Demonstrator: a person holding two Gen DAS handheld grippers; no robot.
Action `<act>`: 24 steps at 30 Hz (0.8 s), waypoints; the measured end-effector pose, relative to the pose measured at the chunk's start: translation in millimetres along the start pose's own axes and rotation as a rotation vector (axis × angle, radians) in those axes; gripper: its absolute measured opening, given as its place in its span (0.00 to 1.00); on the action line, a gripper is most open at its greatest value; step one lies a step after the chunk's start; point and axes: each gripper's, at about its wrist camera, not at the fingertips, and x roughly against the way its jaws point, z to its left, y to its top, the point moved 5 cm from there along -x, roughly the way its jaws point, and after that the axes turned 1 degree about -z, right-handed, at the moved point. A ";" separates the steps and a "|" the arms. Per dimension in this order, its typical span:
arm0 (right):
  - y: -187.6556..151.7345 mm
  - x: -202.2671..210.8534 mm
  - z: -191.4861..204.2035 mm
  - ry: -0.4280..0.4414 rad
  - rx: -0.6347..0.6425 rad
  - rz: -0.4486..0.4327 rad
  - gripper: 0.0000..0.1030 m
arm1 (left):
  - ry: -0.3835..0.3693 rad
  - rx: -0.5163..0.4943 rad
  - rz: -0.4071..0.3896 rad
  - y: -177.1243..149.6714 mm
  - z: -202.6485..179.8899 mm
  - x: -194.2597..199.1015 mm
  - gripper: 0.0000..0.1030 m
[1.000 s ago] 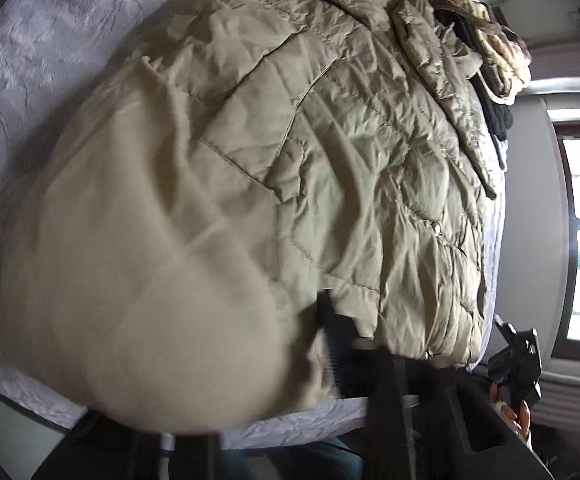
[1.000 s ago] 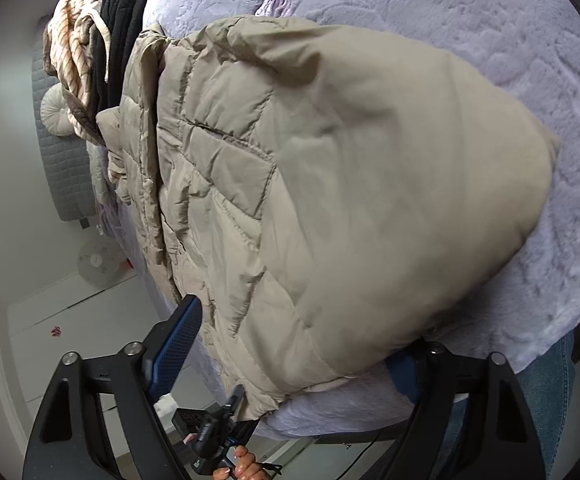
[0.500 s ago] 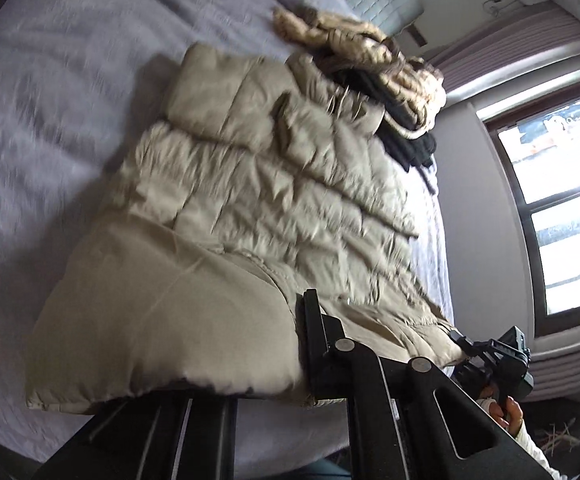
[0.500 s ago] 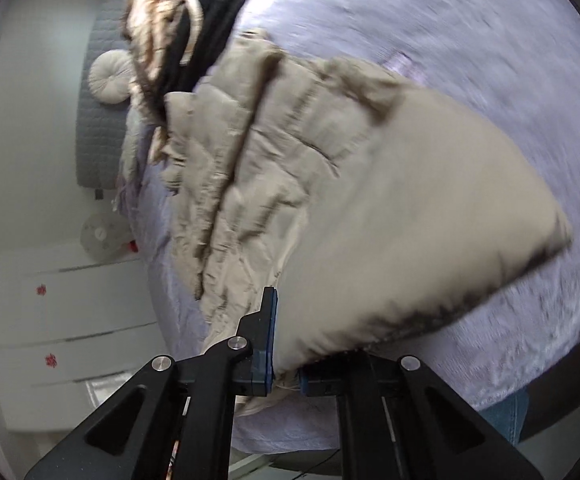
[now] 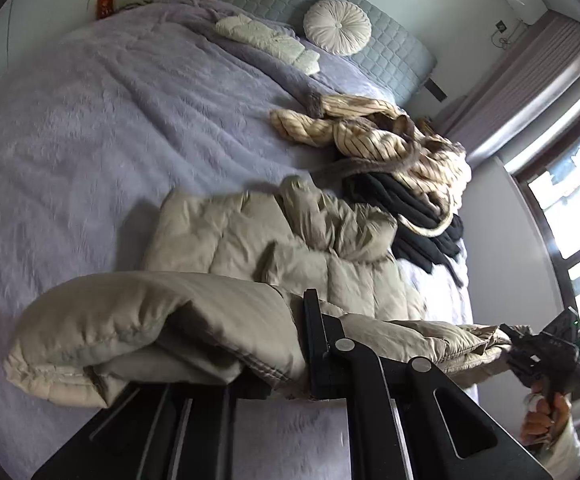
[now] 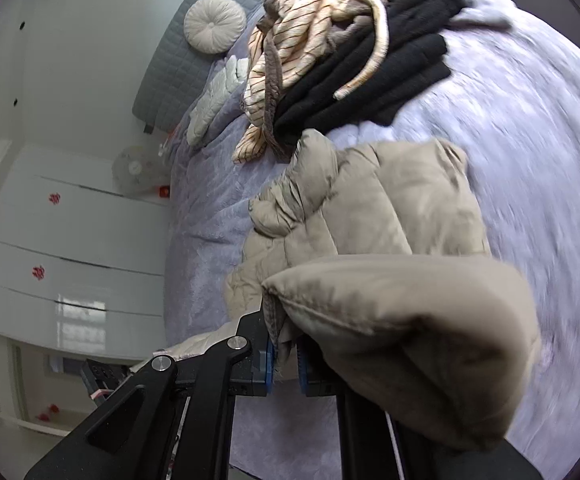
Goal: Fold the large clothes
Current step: 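Grasp the jacket hem with both grippers and fold it toward the collar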
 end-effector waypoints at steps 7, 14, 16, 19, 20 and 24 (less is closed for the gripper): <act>57.1 -72.8 -24.6 -0.071 -0.014 0.050 0.09 | 0.090 0.029 0.055 36.5 17.3 -87.7 0.13; 73.8 -129.2 -66.3 -0.128 -0.090 0.055 0.09 | 0.125 0.023 0.166 42.2 44.4 -176.3 0.13; 76.1 -139.5 -73.8 -0.137 -0.096 0.056 0.09 | 0.119 0.032 0.190 42.5 50.6 -193.3 0.14; 78.0 -151.7 -83.0 -0.145 -0.112 0.057 0.10 | 0.109 0.052 0.225 44.1 56.6 -207.9 0.16; 78.4 -153.8 -83.9 -0.148 -0.113 0.057 0.10 | 0.101 0.052 0.232 45.7 56.5 -208.8 0.18; 81.7 -158.9 -86.5 -0.161 -0.103 0.065 0.10 | 0.069 0.010 0.242 49.6 49.1 -199.3 0.28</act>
